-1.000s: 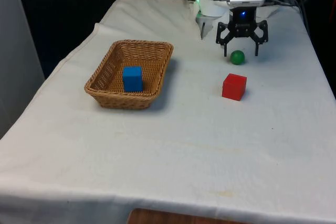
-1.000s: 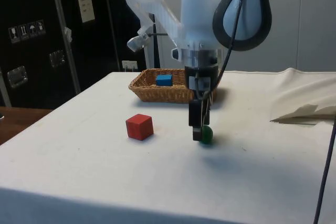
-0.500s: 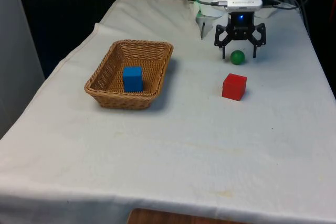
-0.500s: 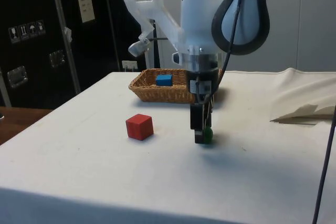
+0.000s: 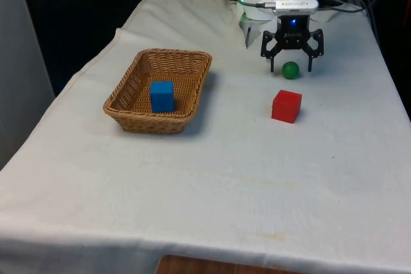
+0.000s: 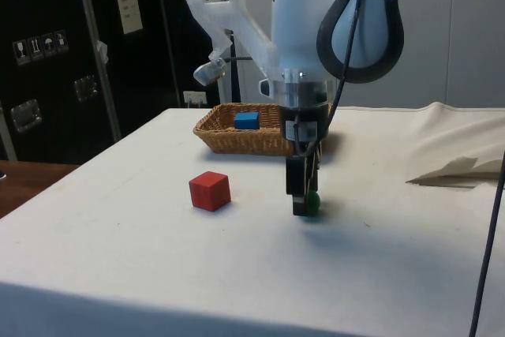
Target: Place all non-red objects into the basket.
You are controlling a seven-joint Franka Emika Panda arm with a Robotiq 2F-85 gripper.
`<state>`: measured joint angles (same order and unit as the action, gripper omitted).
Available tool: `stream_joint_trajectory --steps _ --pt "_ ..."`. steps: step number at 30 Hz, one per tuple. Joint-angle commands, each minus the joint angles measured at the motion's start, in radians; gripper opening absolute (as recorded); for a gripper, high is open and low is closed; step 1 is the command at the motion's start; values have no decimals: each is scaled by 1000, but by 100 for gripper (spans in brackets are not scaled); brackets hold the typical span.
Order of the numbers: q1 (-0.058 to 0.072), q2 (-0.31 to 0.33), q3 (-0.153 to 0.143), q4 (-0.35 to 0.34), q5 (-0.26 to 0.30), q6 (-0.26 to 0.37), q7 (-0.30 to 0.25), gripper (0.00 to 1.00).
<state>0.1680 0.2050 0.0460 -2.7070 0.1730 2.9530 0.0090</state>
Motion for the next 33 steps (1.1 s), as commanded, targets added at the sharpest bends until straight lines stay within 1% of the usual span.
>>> stream_joint_trajectory --steps 1,2,3,5,6,10,12,18,20,23,24,27,28,29,31,32,33 --pt "0 0 0 0 0 0 0 96" --pt "-1 0 2 -1 3 2 0 96" --pt "-1 0 2 -1 3 2 0 91" --pt "-1 0 2 -1 3 2 -1 79" --pt "-1 0 3 -1 4 2 -1 67" --pt "0 0 0 0 0 -1 0 45" --pt "-1 -1 3 -2 4 2 -1 43" --pt "-2 -1 3 -1 5 1 -2 44" --pt "0 -1 0 0 0 -1 0 44" --pt "0 -23 -1 -4 0 -18 2 44" --pt "1 -43 -2 -6 -2 -35 4 44" --pt "2 -73 -4 -8 -5 -65 8 44" --pt "0 -58 0 -2 0 -52 1 44" --pt "2 -93 -4 -9 -7 -84 11 44" --pt "2 -104 -4 -9 -8 -94 12 44" --pt "2 -127 -3 -10 -9 -115 15 44" --pt "2 -137 -3 -10 -10 -124 16 44"
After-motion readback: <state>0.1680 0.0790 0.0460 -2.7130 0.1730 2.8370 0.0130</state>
